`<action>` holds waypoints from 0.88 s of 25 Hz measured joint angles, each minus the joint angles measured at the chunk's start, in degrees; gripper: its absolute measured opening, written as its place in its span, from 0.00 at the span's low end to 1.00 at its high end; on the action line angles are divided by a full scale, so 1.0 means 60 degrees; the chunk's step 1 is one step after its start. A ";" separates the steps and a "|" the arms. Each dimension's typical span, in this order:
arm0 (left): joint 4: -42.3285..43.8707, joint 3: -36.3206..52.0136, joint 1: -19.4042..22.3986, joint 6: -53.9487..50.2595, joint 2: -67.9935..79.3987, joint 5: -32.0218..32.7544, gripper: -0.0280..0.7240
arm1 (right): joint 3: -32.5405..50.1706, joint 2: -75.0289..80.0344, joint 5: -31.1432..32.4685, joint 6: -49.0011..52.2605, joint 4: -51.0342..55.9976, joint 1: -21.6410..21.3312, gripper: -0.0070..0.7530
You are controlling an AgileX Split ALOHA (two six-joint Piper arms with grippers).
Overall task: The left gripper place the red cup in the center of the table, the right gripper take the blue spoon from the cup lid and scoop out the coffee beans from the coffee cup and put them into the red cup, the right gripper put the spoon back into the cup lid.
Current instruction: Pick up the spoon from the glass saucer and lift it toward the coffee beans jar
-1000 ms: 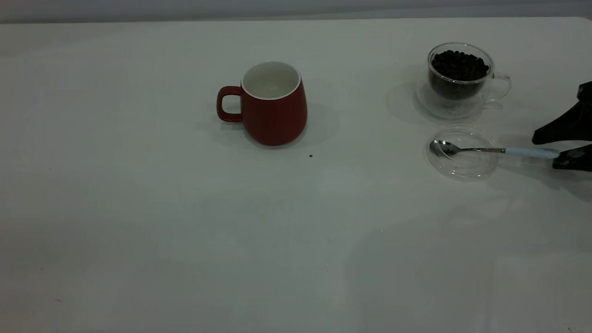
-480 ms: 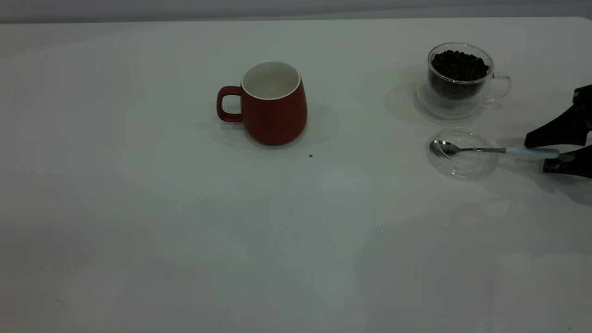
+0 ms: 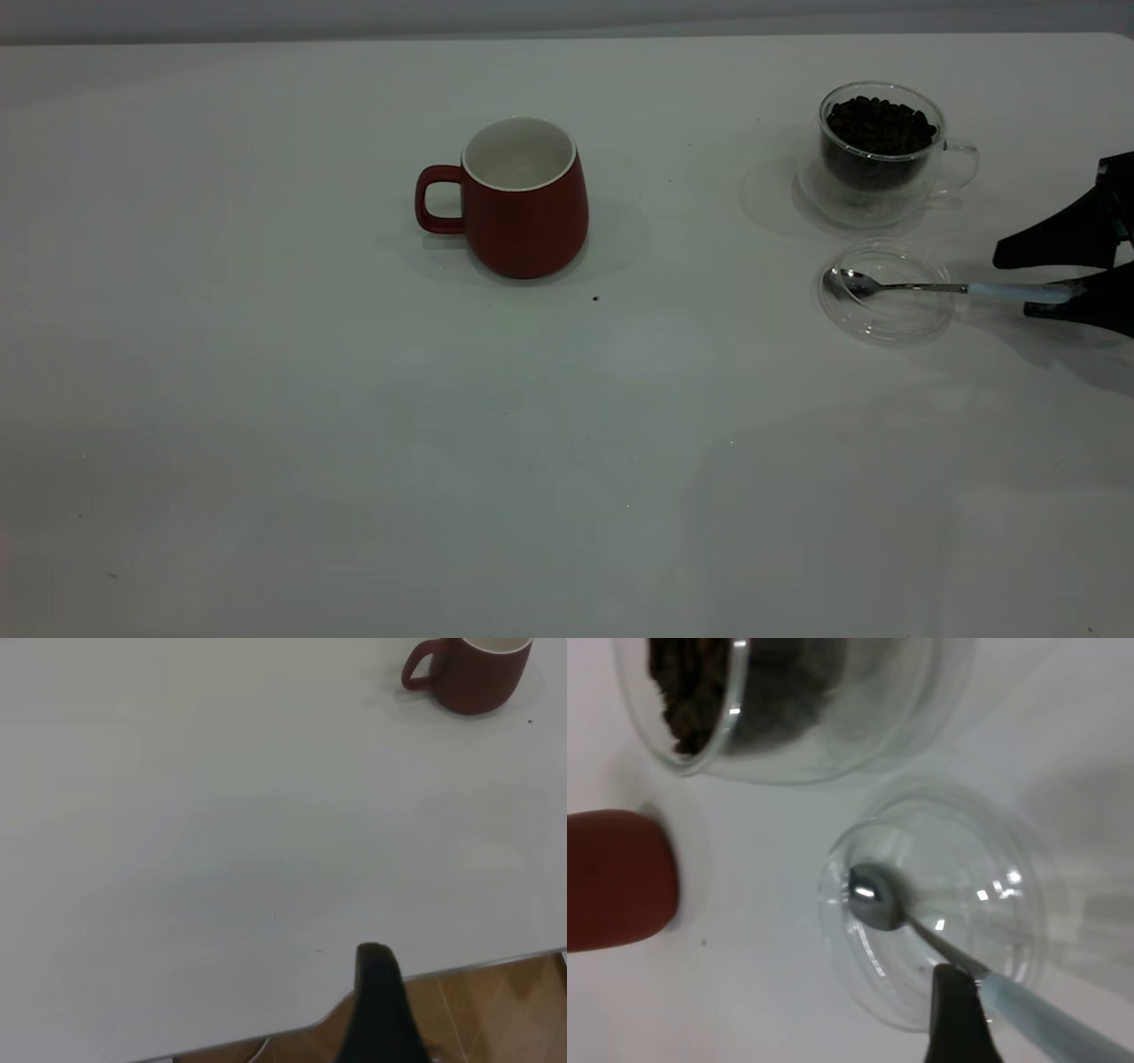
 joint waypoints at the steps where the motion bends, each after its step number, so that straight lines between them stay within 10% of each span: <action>1: 0.0000 0.0000 0.0000 0.0000 0.0000 0.0000 0.82 | 0.0000 0.0023 0.0044 -0.0008 0.0000 0.0000 0.69; 22: 0.0000 0.0000 0.0000 0.0000 0.0000 0.0000 0.82 | 0.0000 0.0291 0.0240 -0.0028 -0.0283 0.0000 0.67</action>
